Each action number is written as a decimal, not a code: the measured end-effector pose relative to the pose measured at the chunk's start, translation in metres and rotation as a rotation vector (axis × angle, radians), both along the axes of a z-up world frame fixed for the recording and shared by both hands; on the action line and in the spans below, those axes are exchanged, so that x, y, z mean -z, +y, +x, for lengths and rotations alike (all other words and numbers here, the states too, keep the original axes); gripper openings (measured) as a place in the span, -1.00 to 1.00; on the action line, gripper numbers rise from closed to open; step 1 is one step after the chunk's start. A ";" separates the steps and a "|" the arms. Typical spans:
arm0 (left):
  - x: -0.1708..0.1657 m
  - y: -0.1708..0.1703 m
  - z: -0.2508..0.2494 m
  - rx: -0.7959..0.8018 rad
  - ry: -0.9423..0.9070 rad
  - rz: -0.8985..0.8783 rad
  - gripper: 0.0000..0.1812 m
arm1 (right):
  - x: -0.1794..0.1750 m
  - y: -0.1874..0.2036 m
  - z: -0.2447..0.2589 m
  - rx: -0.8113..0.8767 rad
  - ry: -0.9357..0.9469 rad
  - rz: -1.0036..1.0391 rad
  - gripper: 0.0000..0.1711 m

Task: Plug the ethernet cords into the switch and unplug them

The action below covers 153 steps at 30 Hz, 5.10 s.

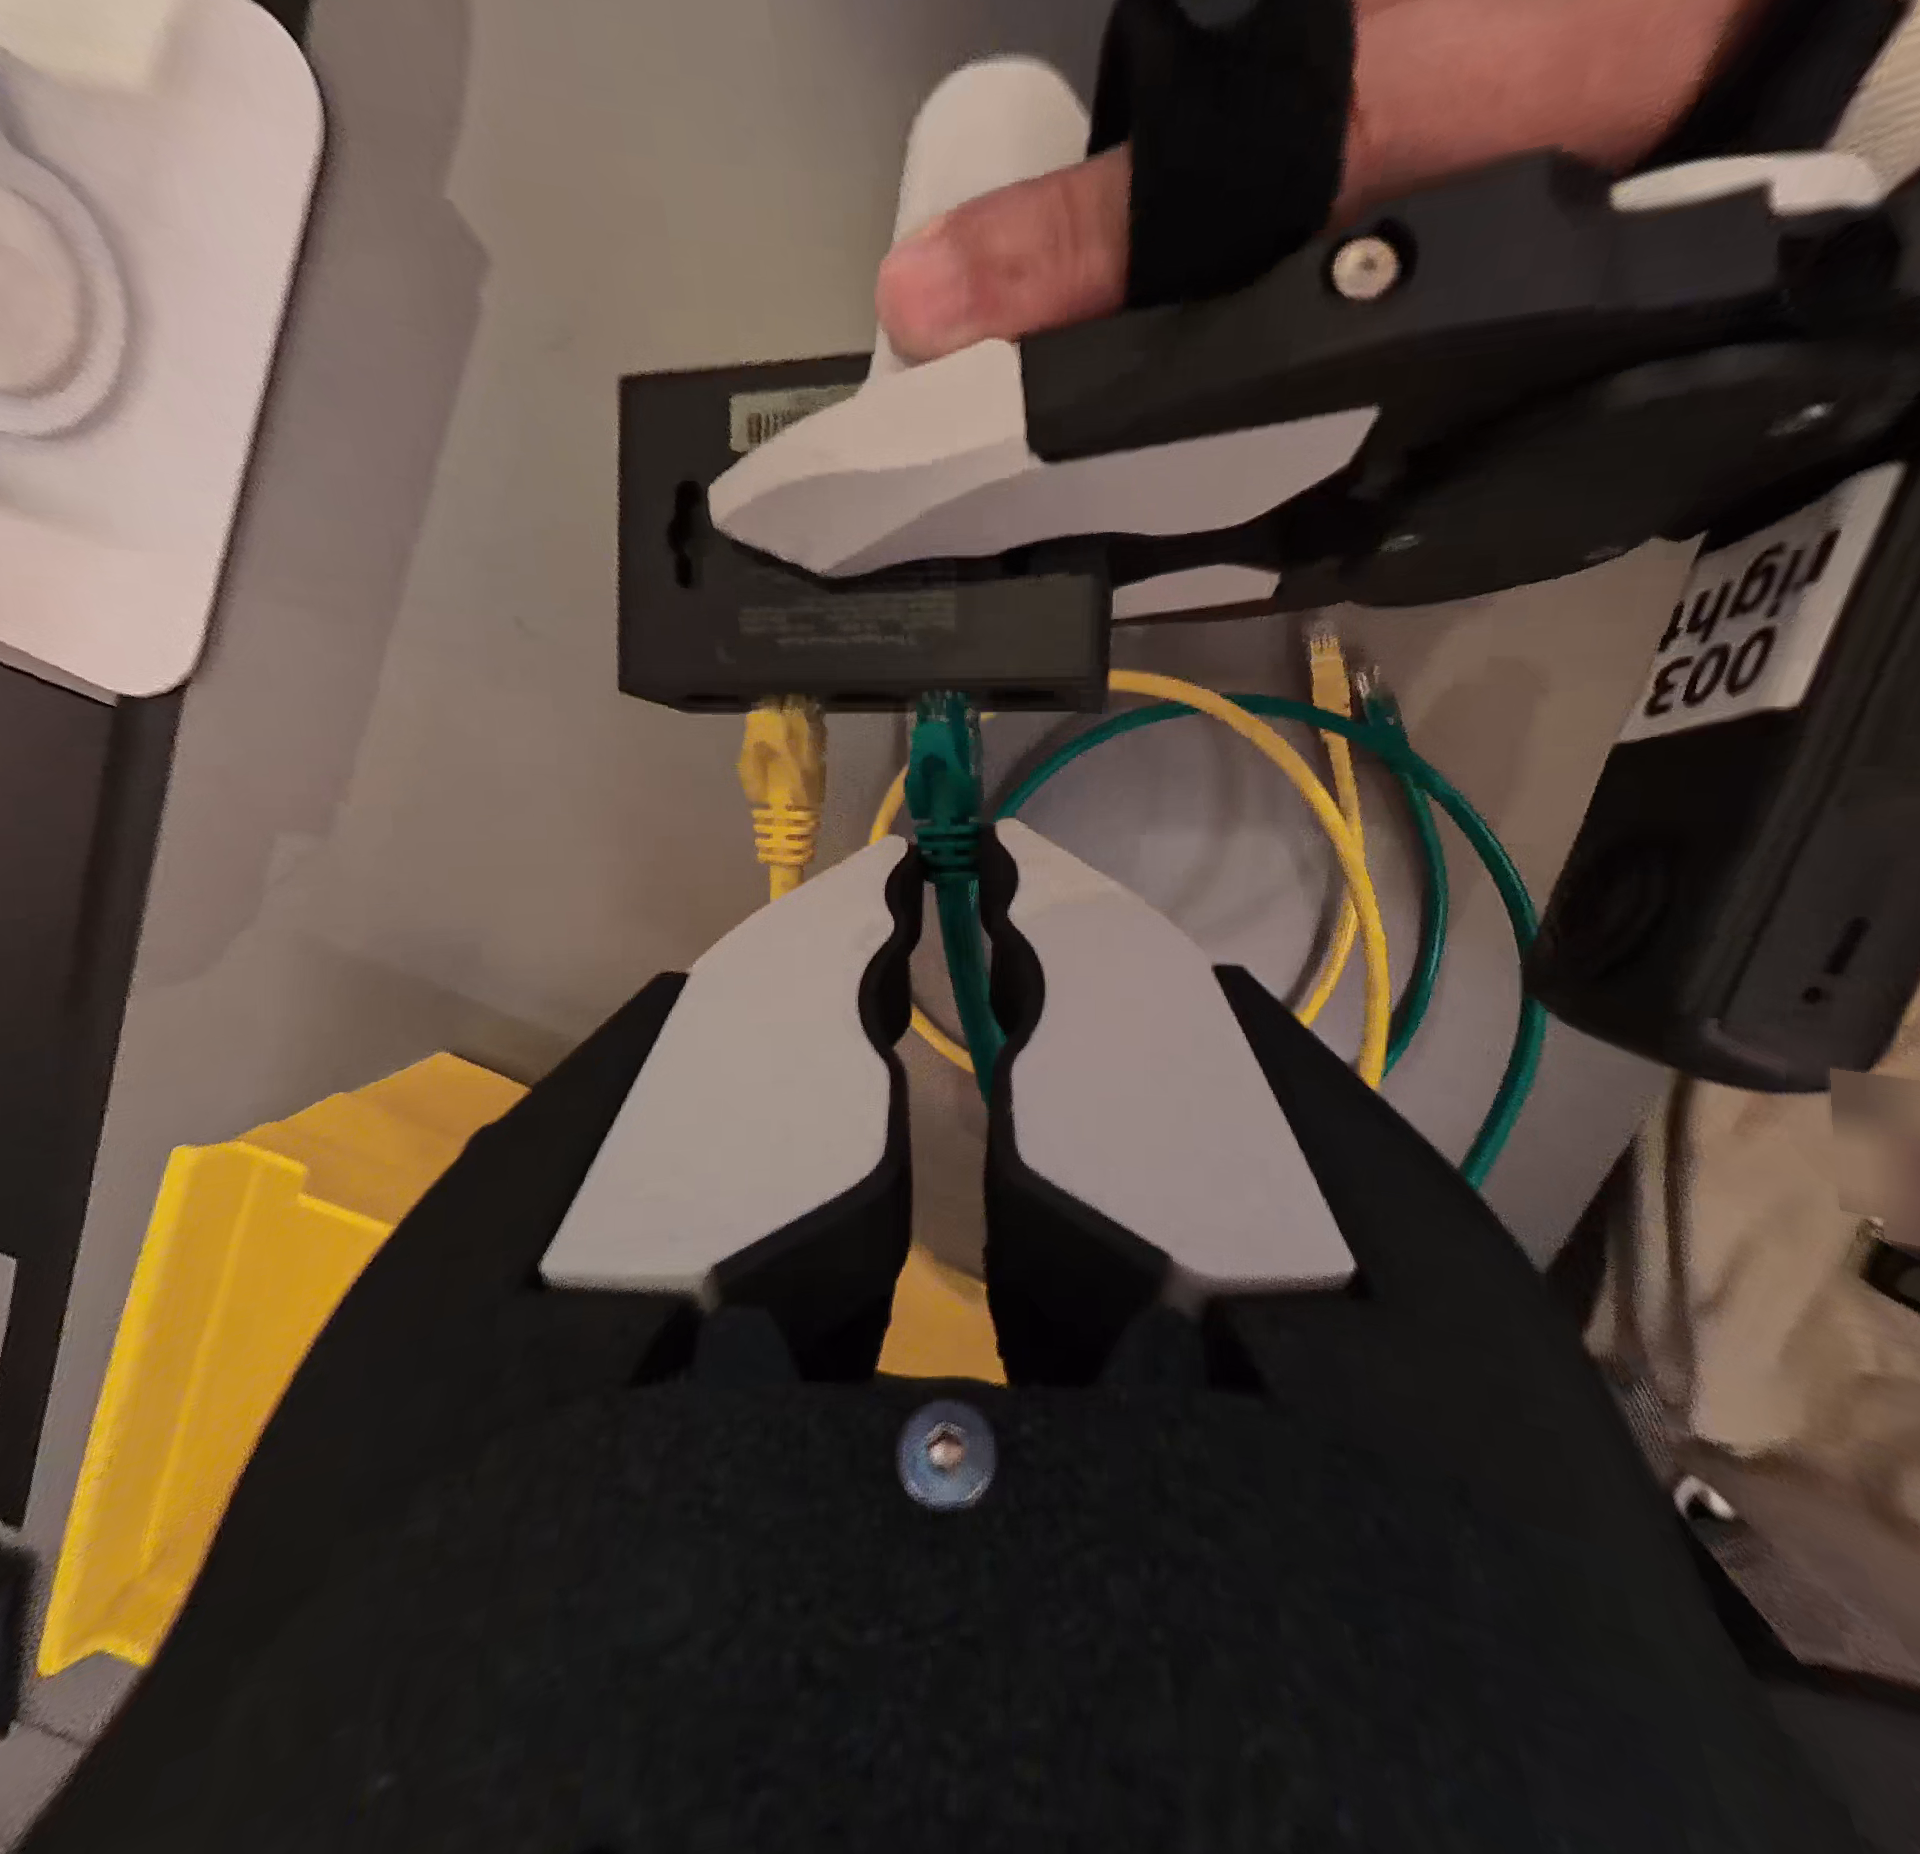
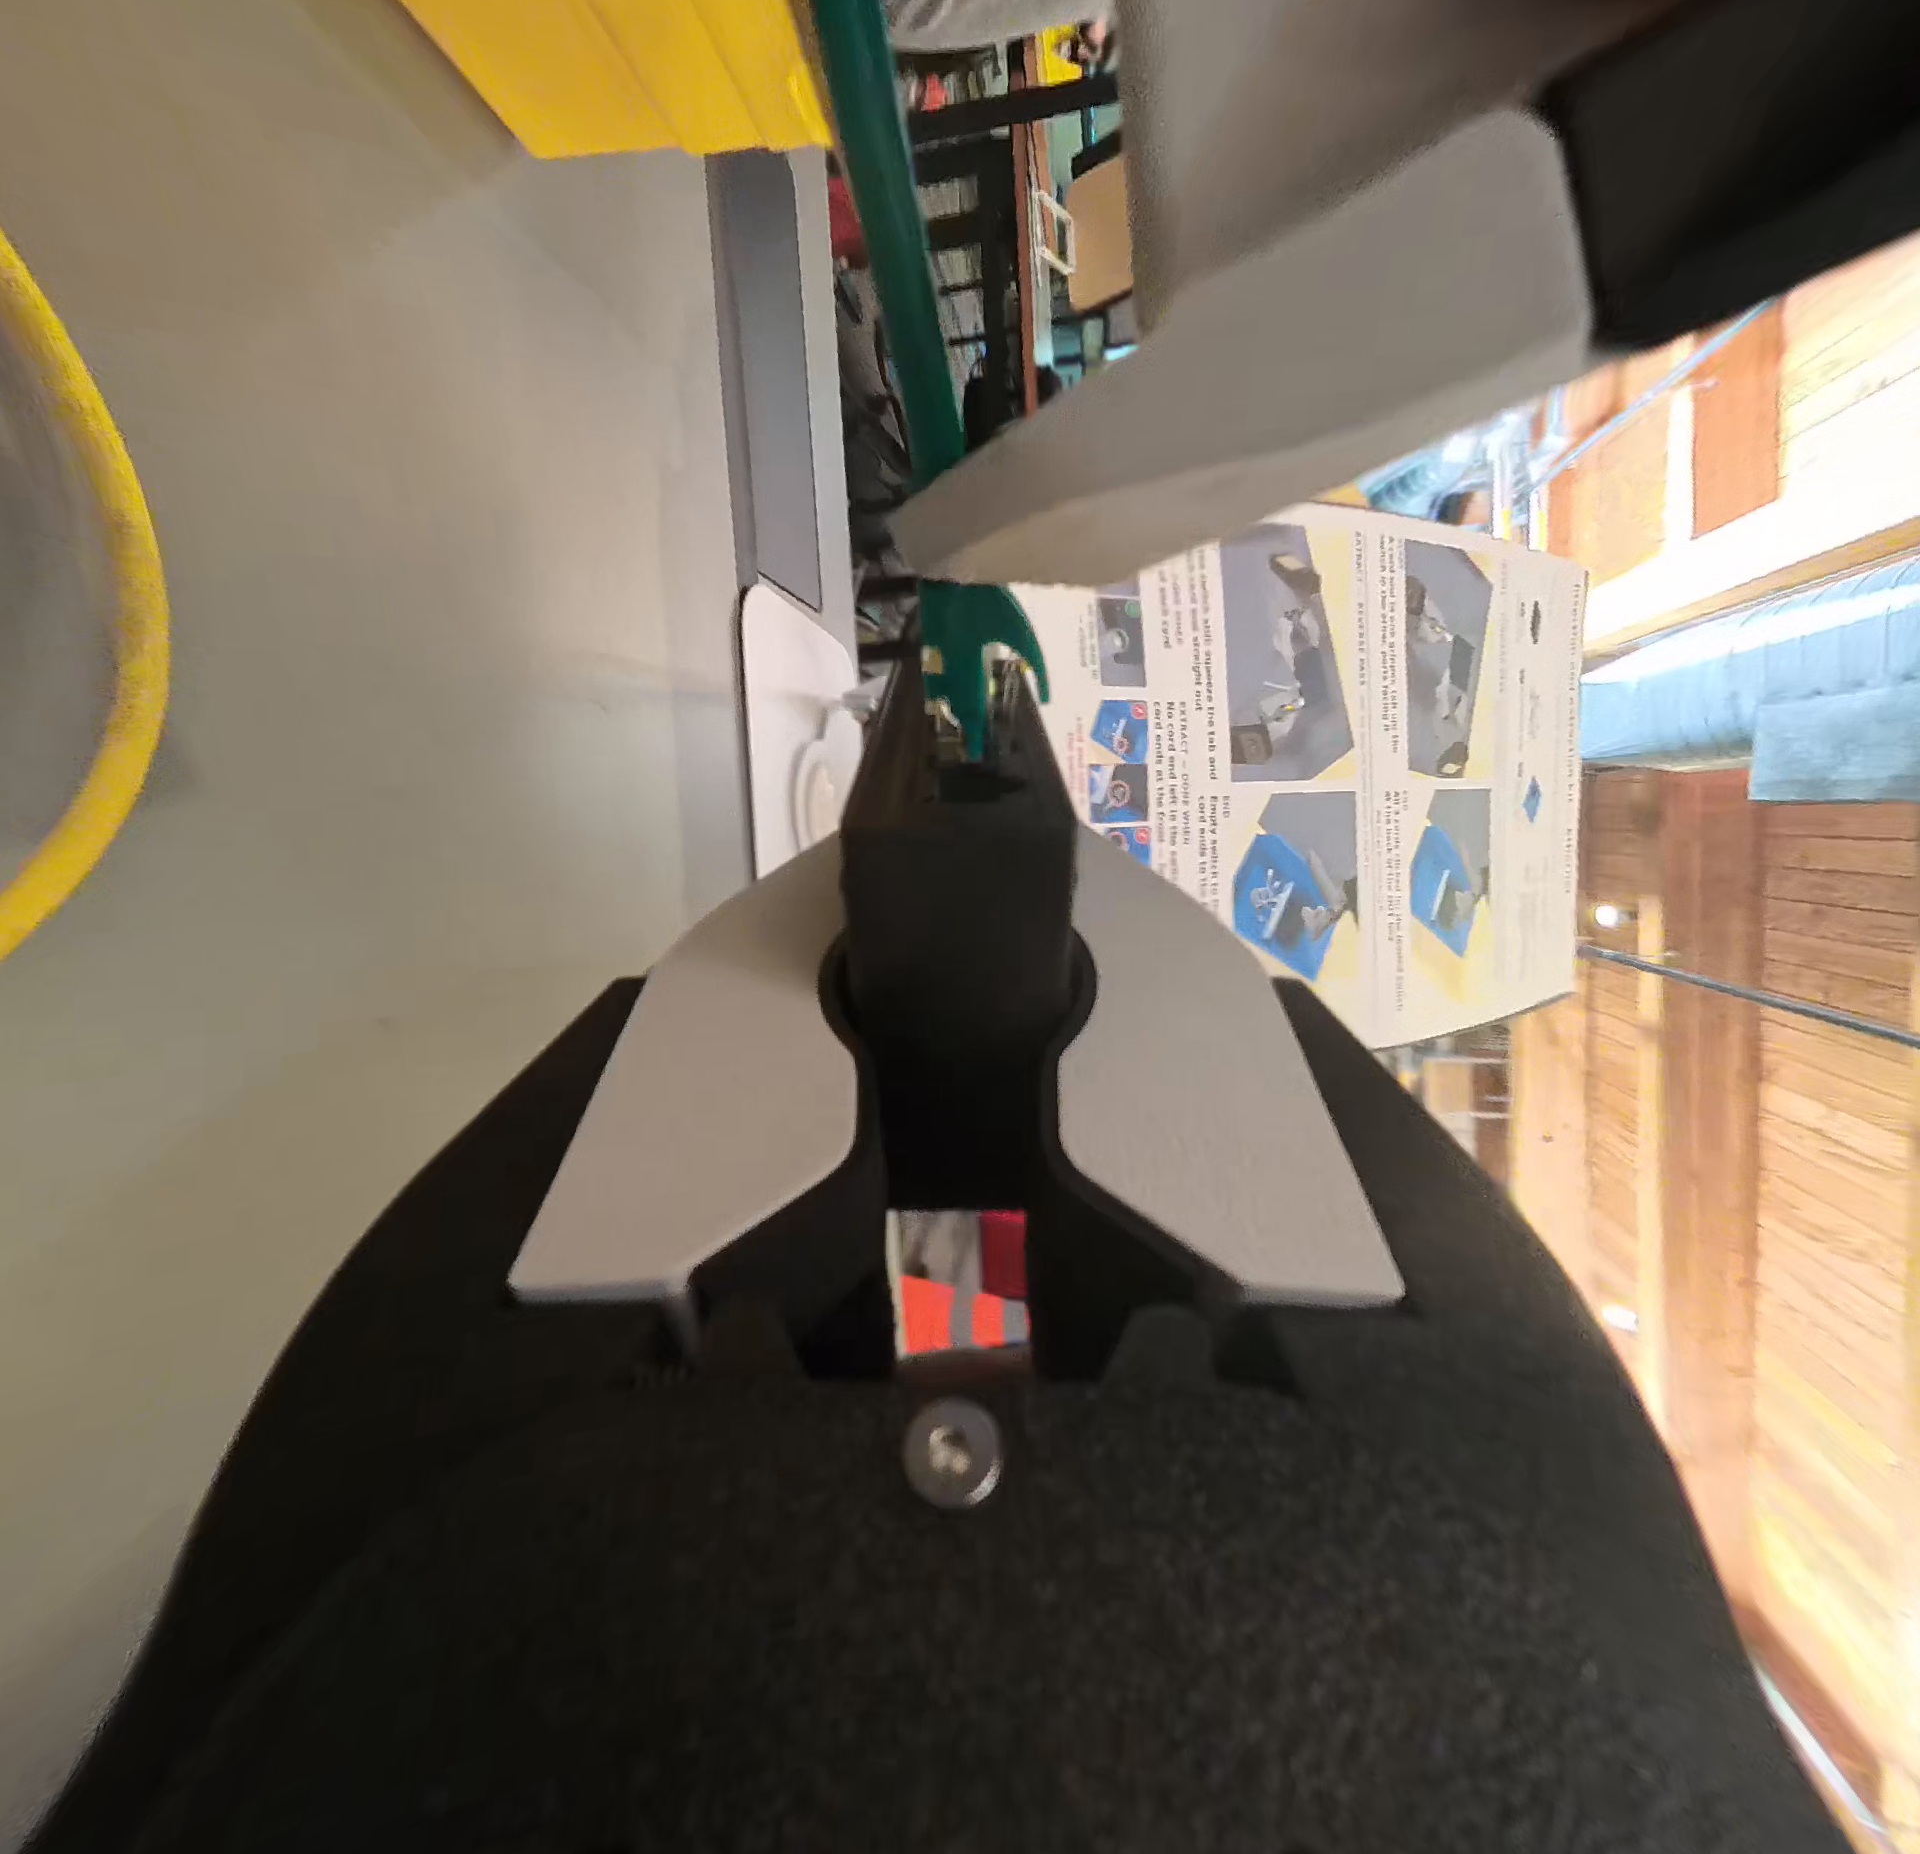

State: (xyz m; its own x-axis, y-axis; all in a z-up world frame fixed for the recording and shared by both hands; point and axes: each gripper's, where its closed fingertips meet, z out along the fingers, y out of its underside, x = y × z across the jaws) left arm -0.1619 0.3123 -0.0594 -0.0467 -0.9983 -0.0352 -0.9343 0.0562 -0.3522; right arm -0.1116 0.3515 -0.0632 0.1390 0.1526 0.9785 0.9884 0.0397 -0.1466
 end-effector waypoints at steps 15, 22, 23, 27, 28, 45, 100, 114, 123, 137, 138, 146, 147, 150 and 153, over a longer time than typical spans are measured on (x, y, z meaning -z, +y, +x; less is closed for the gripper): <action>-0.022 -0.015 0.006 -0.049 -0.355 0.133 -0.91 | -0.007 -0.004 -0.007 -0.103 0.252 -0.031 -0.67; -0.027 -0.011 0.012 -0.172 -0.523 0.218 -0.89 | -0.007 -0.001 -0.003 -0.120 0.329 -0.047 -0.65; -0.029 -0.012 0.012 -0.196 -0.562 0.213 -0.88 | -0.008 -0.001 -0.003 -0.129 0.344 -0.052 -0.65; -0.032 -0.015 0.008 -0.235 -0.613 0.205 -0.88 | -0.014 -0.004 -0.006 -0.135 0.327 -0.028 -0.65; -0.033 -0.016 0.006 -0.233 -0.611 0.211 -0.88 | -0.014 -0.005 -0.008 -0.143 0.329 -0.026 -0.65; -0.040 -0.024 -0.010 -0.253 -0.691 0.255 -0.87 | -0.018 -0.013 -0.022 -0.206 0.351 0.005 -0.65; -0.064 -0.055 -0.029 -0.196 -0.593 0.334 -0.95 | -0.041 -0.032 -0.026 -0.313 0.286 0.072 -0.65; -0.059 -0.053 -0.028 -0.251 -0.645 0.148 -0.95 | -0.042 -0.036 -0.036 -0.341 0.283 0.082 -0.65; -0.060 -0.046 -0.025 -0.337 -0.730 0.041 -0.95 | -0.043 -0.033 -0.032 -0.318 0.309 0.093 -0.65; -0.057 -0.042 -0.019 -0.423 -0.797 -0.024 -0.95 | -0.040 -0.027 -0.024 -0.264 0.300 0.091 -0.65; -0.057 -0.041 -0.019 -0.424 -0.798 -0.030 -0.95 | -0.041 -0.027 -0.024 -0.261 0.302 0.091 -0.65; -0.051 -0.042 -0.019 -0.402 -0.751 0.021 -0.95 | -0.040 -0.029 -0.028 -0.273 0.284 0.094 -0.65; -0.051 -0.043 -0.019 -0.398 -0.745 0.038 -0.95 | -0.040 -0.029 -0.028 -0.276 0.288 0.099 -0.65; -0.052 -0.044 -0.020 -0.382 -0.724 0.086 -0.95 | -0.039 -0.032 -0.031 -0.294 0.253 0.101 -0.65; -0.056 -0.044 -0.018 -0.374 -0.726 0.134 -0.95 | -0.038 -0.034 -0.032 -0.309 0.273 0.087 -0.66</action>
